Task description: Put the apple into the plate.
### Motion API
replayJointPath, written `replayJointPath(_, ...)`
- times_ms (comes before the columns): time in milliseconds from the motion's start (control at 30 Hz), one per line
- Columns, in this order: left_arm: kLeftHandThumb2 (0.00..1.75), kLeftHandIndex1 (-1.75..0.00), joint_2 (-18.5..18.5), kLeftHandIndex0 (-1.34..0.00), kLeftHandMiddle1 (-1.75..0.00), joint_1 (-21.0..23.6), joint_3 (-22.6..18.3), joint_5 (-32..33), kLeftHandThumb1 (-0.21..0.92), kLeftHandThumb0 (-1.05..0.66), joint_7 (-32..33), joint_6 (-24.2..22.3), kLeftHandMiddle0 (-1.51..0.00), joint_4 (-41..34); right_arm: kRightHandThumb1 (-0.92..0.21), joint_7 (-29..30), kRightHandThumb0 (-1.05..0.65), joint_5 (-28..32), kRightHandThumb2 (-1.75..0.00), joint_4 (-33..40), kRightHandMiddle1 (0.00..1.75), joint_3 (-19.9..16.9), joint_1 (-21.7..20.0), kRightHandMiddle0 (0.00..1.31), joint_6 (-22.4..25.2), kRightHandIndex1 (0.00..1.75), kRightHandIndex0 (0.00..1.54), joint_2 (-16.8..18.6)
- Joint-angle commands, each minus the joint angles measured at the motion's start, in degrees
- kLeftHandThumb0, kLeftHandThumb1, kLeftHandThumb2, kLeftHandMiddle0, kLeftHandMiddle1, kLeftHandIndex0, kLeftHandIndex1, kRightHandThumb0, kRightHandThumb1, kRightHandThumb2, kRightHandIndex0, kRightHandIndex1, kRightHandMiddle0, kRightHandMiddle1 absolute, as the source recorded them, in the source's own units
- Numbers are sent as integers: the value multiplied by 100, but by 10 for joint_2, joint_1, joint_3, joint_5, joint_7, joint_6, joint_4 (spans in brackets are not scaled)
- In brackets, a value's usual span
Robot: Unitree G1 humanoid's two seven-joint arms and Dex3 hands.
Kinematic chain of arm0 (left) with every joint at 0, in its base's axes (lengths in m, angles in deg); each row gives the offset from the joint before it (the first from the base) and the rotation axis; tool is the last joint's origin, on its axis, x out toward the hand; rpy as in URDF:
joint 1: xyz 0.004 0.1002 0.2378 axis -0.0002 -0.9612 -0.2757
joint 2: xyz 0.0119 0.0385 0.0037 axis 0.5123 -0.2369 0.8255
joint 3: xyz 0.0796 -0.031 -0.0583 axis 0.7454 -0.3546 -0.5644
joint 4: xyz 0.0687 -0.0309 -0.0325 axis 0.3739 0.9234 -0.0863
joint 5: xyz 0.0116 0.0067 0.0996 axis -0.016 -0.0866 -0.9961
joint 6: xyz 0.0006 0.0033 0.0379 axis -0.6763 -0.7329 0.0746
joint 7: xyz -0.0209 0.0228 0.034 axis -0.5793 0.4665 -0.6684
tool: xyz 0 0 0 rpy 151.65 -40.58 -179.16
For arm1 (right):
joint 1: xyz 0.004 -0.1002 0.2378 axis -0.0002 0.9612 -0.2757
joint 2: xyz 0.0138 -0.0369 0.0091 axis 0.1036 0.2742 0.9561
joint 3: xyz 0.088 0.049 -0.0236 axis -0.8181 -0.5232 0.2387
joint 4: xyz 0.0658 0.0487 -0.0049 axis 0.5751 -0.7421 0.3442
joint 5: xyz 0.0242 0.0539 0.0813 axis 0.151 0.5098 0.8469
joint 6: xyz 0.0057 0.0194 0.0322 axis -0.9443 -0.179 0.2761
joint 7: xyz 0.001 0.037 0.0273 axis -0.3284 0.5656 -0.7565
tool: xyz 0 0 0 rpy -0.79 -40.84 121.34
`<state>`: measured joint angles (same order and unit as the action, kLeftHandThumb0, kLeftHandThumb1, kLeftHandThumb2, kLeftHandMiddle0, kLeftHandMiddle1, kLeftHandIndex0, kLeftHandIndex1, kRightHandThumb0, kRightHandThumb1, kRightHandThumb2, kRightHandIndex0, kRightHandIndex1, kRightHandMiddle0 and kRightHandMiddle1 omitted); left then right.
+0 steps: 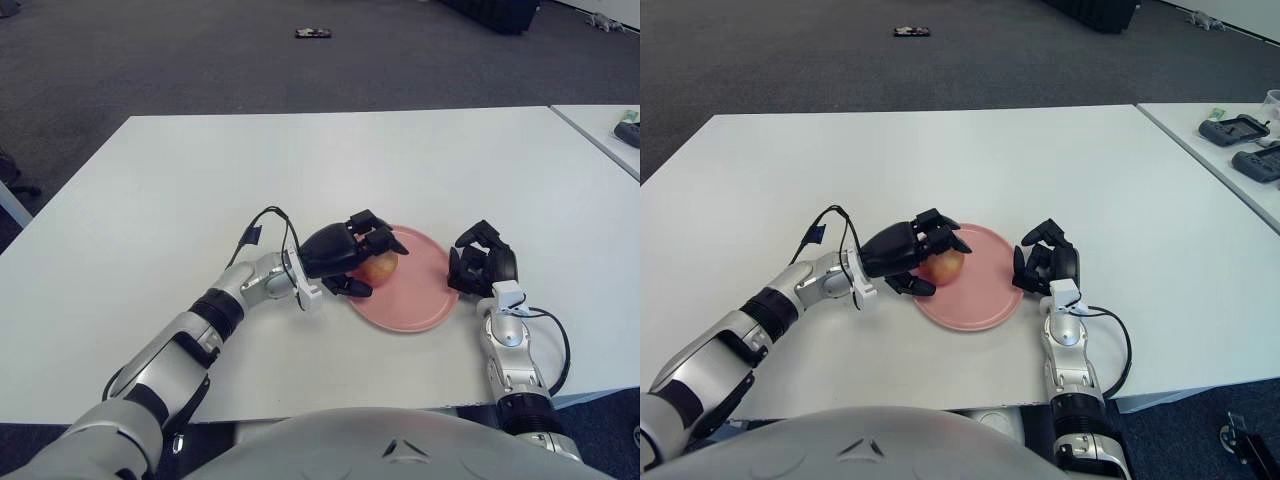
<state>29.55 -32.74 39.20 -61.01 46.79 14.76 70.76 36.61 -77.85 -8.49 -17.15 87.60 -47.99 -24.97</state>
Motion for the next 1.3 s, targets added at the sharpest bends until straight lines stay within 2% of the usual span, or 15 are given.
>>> replayJointPath(0, 90, -68, -5, 0, -26, 5, -21, 47, 54, -77, -25, 5, 0, 12, -42, -2, -45, -8, -120, -1, 175, 3, 12, 53, 42, 175, 102, 1)
replayJointPath(167, 89, -42, -3, 0, -5, 7, -46, 117, 52, -82, -66, 16, 0, 22, -46, 0, -43, -5, -115, 16, 175, 4, 18, 50, 60, 175, 98, 5)
replayJointPath(200, 89, -39, -3, 0, -4, 6, -52, 137, 52, -82, -77, 19, 0, 25, -46, -1, -43, -4, -115, 18, 175, 4, 18, 50, 63, 175, 98, 6)
replayJointPath(267, 88, -22, -5, 0, -2, 5, -60, 166, 53, -85, -96, 23, 0, 28, -46, -1, -43, -3, -114, 20, 175, 4, 18, 49, 65, 175, 98, 7)
replayJointPath(367, 87, -13, -19, 0, 0, -5, -73, 250, 52, -88, -149, 16, 0, 29, -46, 1, -43, -5, -115, 18, 175, 4, 18, 50, 55, 175, 99, 6)
replayJointPath(500, 86, -9, -38, 0, 0, -19, -88, 341, 52, -91, -212, -7, 0, 18, -46, 3, -43, -4, -115, 14, 175, 4, 17, 50, 45, 175, 100, 6)
replayJointPath(600, 86, -10, -46, 0, 0, -27, -103, 386, 51, -92, -246, -22, 0, 9, -45, 3, -44, -2, -116, 10, 175, 3, 16, 51, 37, 175, 101, 6)
replayJointPath(867, 80, -4, -82, 0, 0, -34, -172, 437, 58, -97, -258, -13, 0, 35, -43, -5, -44, -1, -118, -2, 175, 4, 13, 52, 22, 175, 102, 2)
replayJointPath(1067, 76, 0, -97, 0, 0, -51, -219, 485, 62, -99, -278, -35, 0, 22, -42, -4, -45, -4, -120, -3, 175, 4, 11, 53, 20, 175, 103, 0)
replayJointPath(1200, 73, 0, -94, 0, 0, -65, -248, 499, 63, -99, -277, -64, 0, -16, -42, -3, -45, -6, -120, -6, 175, 4, 10, 53, 18, 175, 103, 0)
replayJointPath(1267, 73, 0, -106, 0, 0, -69, -259, 533, 64, -99, -289, -105, 0, -34, -41, -4, -45, -5, -121, -6, 175, 5, 9, 54, 16, 175, 104, 0)
